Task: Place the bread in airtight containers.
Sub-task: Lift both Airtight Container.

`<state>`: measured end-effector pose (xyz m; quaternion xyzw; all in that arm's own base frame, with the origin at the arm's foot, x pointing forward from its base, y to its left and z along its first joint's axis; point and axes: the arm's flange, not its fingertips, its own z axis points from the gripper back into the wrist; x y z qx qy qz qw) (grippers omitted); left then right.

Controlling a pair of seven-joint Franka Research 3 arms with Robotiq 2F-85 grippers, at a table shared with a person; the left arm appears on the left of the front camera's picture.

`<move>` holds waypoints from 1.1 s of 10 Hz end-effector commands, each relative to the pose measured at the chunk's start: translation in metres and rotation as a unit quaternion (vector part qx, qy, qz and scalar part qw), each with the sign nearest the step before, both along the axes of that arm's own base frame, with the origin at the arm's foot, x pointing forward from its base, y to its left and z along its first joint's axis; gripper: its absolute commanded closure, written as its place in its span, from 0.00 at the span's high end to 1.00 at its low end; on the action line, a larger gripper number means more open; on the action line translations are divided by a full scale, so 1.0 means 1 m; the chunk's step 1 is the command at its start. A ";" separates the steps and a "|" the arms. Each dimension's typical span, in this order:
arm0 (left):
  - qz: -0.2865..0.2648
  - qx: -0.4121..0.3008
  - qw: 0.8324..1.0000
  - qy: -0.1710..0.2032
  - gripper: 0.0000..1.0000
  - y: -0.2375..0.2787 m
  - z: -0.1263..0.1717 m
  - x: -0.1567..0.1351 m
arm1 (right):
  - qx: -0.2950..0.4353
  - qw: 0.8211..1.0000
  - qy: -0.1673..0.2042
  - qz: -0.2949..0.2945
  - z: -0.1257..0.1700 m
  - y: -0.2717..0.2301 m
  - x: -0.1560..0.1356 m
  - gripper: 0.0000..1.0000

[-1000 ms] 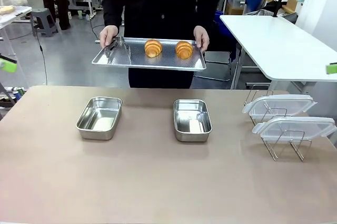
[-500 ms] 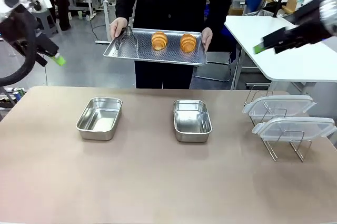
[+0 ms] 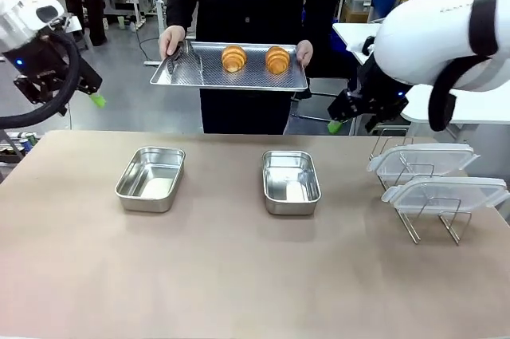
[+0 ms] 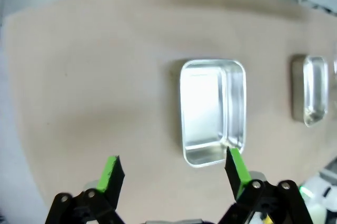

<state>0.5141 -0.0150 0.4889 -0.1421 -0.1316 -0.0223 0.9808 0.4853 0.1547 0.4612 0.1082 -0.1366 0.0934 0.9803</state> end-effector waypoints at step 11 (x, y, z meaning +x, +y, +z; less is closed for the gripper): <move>-0.008 0.071 0.997 0.023 1.00 -0.063 -0.068 0.031 | -0.089 0.994 0.057 -0.014 -0.043 0.077 0.040 1.00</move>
